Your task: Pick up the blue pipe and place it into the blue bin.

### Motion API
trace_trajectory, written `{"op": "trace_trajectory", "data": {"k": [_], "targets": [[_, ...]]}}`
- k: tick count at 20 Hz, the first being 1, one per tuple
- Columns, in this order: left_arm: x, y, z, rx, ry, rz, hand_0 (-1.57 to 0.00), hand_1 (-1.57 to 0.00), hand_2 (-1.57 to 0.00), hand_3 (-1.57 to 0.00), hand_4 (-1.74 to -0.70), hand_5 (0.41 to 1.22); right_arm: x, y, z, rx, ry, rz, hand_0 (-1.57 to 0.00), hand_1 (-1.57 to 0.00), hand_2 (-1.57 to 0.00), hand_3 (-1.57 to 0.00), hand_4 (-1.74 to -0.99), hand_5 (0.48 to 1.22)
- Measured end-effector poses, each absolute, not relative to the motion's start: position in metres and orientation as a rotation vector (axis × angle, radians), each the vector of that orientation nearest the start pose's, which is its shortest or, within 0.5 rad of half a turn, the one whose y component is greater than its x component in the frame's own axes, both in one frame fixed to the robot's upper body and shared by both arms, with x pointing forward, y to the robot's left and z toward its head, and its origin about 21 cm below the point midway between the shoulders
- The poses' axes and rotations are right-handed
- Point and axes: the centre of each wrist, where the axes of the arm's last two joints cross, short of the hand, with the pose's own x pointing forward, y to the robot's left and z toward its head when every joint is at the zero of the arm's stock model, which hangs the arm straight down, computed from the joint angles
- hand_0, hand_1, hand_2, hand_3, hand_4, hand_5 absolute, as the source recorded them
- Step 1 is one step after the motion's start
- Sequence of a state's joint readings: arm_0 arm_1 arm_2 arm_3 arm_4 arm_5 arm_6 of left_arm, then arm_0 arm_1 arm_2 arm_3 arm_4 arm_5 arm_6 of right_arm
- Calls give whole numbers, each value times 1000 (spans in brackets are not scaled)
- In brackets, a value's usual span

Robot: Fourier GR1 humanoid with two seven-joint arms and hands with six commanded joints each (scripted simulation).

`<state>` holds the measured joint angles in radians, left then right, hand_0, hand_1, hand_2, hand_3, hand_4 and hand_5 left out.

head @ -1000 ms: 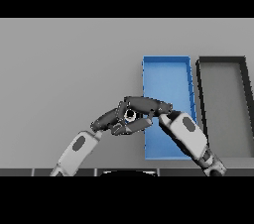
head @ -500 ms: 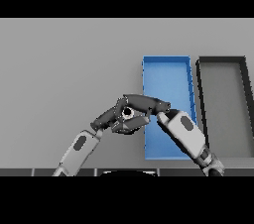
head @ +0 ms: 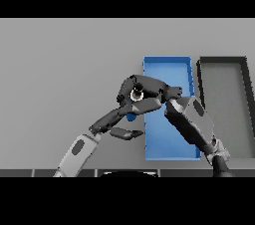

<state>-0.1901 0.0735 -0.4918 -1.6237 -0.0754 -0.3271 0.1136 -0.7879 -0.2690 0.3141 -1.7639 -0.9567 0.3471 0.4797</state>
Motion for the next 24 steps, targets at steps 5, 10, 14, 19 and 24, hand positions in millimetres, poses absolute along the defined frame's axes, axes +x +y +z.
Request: {"op": "trace_trajectory", "data": {"k": [5,10,14,19,24], "targets": [[250,106,51,-476,-1542,-903,-1,-1,0,0,-916,486,321,-123,308,1124,-1714,892,-1571,-1571,-1571,-1571,-1496,1221],[250,111,51,-443,-1543,-912,0,0,1,1,-890,485,364,-156,331,824,-1812,698,-1571,-1571,-1571,-1571,-1498,1221],[250,115,50,-452,-1554,-912,1,1,1,1,-883,481,399,-187,298,666,-1717,565,-1571,-1571,-1571,-1571,-1498,1221],[255,117,53,-442,-1548,-906,1,1,1,1,-873,483,414,-227,225,472,-1526,407,-1571,-1571,-1571,-1571,-1499,1221],[255,116,51,-444,-1558,-910,1,1,1,1,-874,479,404,-246,172,329,-1314,311,-1571,-1571,-1571,-1571,-1499,1221]]}}
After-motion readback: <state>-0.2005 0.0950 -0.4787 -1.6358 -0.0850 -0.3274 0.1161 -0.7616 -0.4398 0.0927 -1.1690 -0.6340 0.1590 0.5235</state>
